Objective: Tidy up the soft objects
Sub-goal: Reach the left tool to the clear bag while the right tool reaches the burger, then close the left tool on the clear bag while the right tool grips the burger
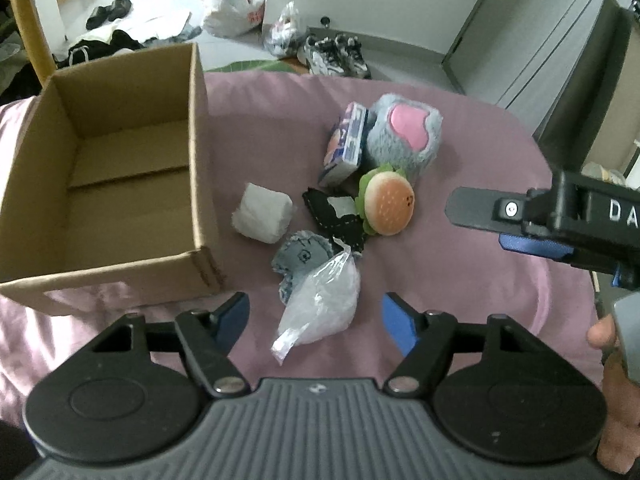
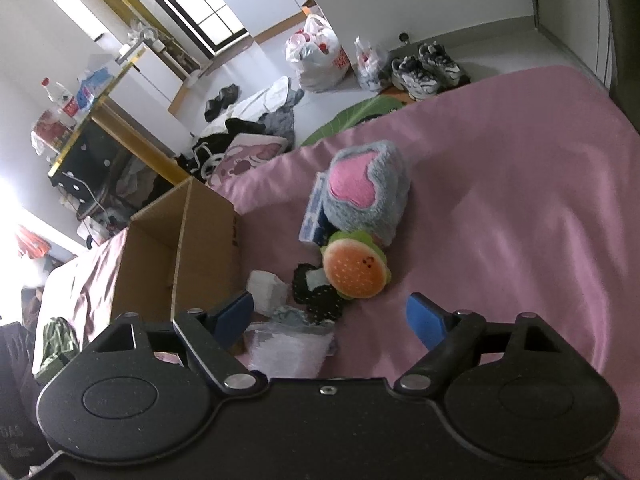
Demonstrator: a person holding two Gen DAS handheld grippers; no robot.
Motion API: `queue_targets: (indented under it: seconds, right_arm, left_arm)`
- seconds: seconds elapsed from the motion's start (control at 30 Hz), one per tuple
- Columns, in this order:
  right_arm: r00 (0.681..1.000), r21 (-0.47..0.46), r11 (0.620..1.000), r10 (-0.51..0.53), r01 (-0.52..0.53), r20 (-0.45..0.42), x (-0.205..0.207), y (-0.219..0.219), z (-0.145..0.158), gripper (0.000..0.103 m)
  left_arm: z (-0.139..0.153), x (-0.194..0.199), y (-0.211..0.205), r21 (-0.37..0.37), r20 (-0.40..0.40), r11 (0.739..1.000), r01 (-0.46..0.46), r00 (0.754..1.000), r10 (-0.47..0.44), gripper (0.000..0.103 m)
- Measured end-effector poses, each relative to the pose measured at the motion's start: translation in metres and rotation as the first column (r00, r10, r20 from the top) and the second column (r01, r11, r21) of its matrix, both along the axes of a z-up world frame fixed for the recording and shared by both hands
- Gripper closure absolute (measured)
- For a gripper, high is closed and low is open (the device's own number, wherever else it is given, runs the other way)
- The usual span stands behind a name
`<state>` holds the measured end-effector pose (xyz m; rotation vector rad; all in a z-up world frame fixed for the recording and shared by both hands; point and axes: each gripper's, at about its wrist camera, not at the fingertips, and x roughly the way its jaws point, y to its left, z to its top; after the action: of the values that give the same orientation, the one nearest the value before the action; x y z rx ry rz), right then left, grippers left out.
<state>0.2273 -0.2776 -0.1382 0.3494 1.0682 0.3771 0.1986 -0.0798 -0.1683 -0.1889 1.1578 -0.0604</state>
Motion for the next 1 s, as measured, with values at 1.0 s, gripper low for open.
queue_targets:
  seconds: [1.0]
  right_arm:
    - [0.992,-0.102,0.987,0.123,-0.124,-0.013,0.049,0.032,-0.063,0.033]
  left_arm:
    - [-0.051,0.040,0.020,-0.175,-0.216,0.967,-0.187,0.965,0.147,0.067]
